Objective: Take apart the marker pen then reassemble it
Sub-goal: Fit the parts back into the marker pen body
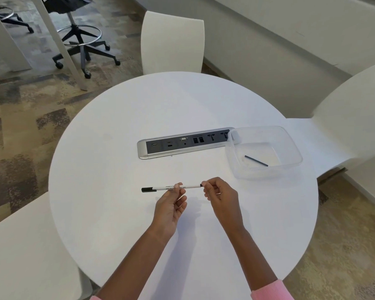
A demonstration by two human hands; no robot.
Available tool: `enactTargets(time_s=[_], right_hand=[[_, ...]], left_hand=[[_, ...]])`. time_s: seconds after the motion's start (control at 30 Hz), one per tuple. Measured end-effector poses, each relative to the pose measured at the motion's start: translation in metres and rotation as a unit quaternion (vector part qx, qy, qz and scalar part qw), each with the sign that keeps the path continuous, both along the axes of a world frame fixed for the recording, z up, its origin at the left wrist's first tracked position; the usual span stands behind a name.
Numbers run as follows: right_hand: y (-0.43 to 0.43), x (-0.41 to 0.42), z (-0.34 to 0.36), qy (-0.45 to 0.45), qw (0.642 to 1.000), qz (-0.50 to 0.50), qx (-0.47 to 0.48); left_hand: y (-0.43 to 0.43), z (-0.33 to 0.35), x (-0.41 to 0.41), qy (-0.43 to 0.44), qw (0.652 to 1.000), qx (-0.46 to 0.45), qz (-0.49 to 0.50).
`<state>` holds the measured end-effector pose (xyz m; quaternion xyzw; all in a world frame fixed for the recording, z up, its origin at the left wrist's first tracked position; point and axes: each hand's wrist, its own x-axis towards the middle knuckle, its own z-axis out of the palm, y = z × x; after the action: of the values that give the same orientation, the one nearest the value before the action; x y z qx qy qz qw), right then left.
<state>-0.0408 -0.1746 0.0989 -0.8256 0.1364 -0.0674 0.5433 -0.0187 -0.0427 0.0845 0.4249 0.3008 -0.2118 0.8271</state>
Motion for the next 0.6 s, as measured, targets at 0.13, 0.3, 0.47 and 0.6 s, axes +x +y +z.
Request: enactTargets(time_s=[0.13,0.3,0.47,0.6], right_hand=[[0.0012,-0.0023,-0.0006,0.0,0.999,0.036,-0.021],[0.0007,-0.0027,-0.0016,-0.023,0.989,0.073,-0.126],[0.0013,-0.0039,-0.001,-0.006,0.985,0.078,-0.155],[0.006,-0.0059,-0.0014,0.031,0.988,0.084,-0.126]], left_hand=[[0.0022,-0.0004,0.0011,-0.008,1.0,0.002,0.006],[0.0024,0.0007,0.0019,-0.033,0.999,0.015,0.002],[0.0023,0.0017,-0.0004,-0.036,0.999,0.024,-0.004],[-0.0019,0.0008,-0.004,-0.042,0.999,0.011,-0.02]])
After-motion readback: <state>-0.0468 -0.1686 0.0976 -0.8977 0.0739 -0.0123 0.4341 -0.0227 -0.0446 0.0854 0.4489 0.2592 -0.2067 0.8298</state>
